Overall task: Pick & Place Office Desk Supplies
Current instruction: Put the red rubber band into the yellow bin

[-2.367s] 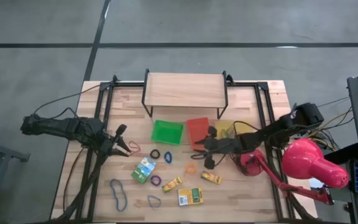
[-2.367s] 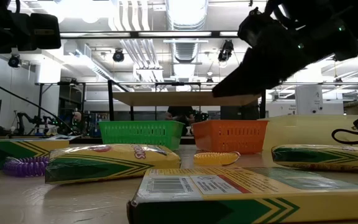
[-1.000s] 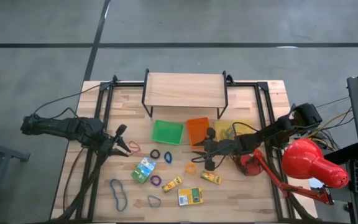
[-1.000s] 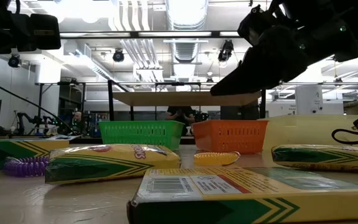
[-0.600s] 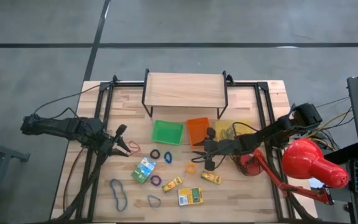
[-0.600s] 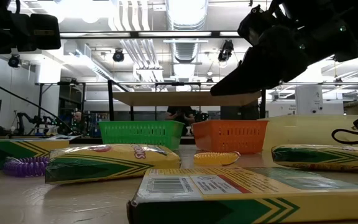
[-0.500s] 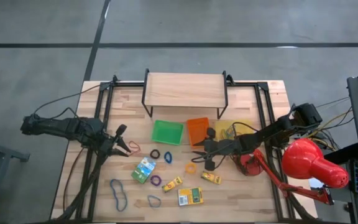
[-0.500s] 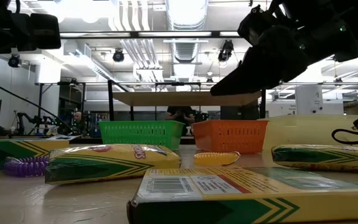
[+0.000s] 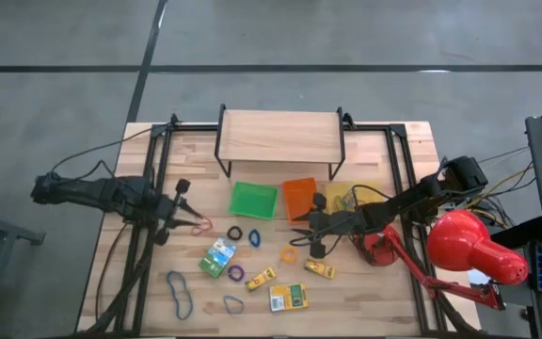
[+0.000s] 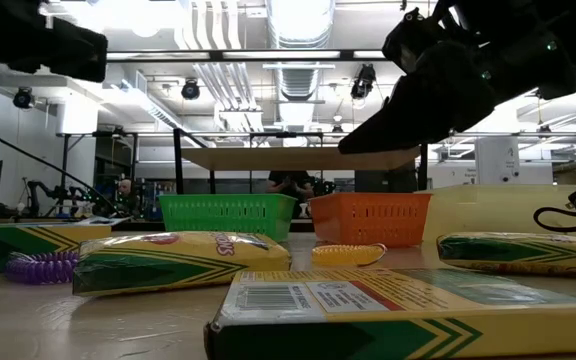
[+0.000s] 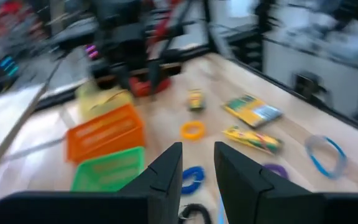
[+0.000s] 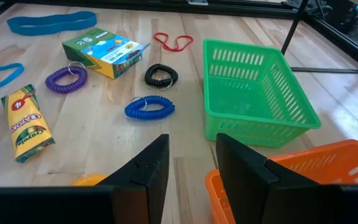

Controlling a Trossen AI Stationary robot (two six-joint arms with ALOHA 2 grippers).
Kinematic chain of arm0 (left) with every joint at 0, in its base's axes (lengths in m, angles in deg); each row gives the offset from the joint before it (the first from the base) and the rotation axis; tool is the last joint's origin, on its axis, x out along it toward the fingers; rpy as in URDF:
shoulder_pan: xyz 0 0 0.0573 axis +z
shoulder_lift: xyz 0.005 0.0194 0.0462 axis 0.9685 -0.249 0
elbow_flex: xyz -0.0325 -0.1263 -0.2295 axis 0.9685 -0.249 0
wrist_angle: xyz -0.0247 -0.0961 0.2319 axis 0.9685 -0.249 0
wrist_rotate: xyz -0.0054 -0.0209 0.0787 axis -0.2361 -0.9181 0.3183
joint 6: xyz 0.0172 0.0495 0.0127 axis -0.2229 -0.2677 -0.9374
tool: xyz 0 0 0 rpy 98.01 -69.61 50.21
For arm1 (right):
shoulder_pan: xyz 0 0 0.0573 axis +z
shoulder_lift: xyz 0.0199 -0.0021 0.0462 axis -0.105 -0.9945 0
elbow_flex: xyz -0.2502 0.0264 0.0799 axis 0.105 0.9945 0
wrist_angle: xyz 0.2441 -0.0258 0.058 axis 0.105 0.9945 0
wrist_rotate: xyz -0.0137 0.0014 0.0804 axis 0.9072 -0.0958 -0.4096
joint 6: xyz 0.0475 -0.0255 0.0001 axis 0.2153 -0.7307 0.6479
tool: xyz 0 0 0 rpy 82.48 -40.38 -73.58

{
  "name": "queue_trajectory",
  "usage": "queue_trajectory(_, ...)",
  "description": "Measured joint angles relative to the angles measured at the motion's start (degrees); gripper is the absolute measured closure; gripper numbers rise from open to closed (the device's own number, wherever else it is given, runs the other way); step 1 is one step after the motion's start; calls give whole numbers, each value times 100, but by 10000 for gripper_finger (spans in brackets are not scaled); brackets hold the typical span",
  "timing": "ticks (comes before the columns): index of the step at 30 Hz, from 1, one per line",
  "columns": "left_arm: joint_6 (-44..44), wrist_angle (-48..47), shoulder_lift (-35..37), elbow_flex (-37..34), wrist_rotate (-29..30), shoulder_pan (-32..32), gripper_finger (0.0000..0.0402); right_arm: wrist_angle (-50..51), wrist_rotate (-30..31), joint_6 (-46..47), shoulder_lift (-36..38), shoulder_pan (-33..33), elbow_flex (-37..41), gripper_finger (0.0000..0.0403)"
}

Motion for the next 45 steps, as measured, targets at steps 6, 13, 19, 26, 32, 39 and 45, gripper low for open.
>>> queue_trajectory(6,624,7,-569,331,450,0,306,-4,0,0,0,0,0,269)
queue_trajectory(13,1696,-851,-1904,1236,449,-4,306,-7,0,0,0,-2,0,262)
queue_trajectory(19,2910,-2437,-3132,2274,449,-7,306,-9,0,-2,0,-1,0,266)
queue_trajectory(26,3424,-2712,-4116,2539,448,-7,306,-11,0,-2,0,-2,0,276)
queue_trajectory(32,3435,-2756,-4478,2467,448,-7,306,-12,0,-1,0,-1,0,276)
queue_trajectory(39,4003,-3109,-4485,2462,458,-7,306,-13,0,0,0,-1,0,268)
queue_trajectory(45,4476,-3116,-4470,2462,521,-7,306,-20,0,-2,0,-2,0,266)
